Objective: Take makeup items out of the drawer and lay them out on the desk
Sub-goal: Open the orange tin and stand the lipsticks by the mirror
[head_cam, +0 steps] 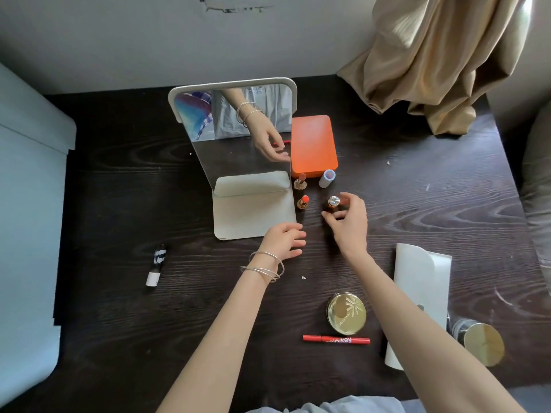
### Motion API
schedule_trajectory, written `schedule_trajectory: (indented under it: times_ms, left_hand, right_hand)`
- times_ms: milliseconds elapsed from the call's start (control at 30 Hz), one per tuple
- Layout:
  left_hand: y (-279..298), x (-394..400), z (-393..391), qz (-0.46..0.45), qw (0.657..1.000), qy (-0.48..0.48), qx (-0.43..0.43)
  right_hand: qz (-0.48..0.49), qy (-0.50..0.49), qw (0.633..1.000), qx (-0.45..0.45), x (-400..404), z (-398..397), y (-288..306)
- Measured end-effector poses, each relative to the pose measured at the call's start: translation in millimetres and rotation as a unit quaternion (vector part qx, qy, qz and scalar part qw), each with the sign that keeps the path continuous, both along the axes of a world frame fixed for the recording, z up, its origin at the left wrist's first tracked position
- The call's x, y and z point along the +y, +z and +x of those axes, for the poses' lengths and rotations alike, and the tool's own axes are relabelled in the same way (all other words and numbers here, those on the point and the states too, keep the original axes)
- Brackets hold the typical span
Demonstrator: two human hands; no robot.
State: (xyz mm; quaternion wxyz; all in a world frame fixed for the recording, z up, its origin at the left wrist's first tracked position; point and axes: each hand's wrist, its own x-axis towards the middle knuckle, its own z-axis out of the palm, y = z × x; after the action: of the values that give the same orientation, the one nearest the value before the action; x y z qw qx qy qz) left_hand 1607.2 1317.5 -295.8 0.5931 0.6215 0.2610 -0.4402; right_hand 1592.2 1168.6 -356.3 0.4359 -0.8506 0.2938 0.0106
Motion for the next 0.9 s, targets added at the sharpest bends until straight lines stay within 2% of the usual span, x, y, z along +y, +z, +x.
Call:
schedule_trajectory:
  times_ms: [100, 200, 300, 400, 533, 667, 800, 900]
  left_hand:
    - [-1, 16, -7, 0.016, 0.998, 0.029, -0.047]
    - [-7, 46, -18, 0.072, 0.989, 0.067, -0.113]
    - [-11, 87, -33, 0.160, 0.966, 0.087, -0.183]
    - [-13, 134, -47, 0.266, 0.929, 0.091, -0.240]
    - [-18, 192, -58, 0.381, 0.888, 0.136, -0.219]
    - [-25, 221, -59, 0.424, 0.868, 0.149, -0.212]
    - [-35, 231, -56, 0.466, 0.863, 0.060, -0.187]
    - [-41, 234, -53, 0.457, 0.865, 0.002, -0.206]
  right_hand:
    - [0.023, -0.049, 0.998, 0.021, 12, -16, 3]
    - [0.064, -0.036, 0.996, 0.045, 39, -36, 13]
    - [0.094, 0.063, 0.992, 0.055, 83, -50, 24]
    - [0.117, 0.187, 0.973, 0.071, 133, -58, 30]
    - [0.159, 0.255, 0.949, 0.093, 194, -62, 31]
    - [0.173, 0.270, 0.941, 0.109, 228, -66, 25]
    - [0.166, 0.262, 0.944, 0.109, 241, -65, 22]
    - [0.188, 0.234, 0.945, 0.129, 243, -65, 23]
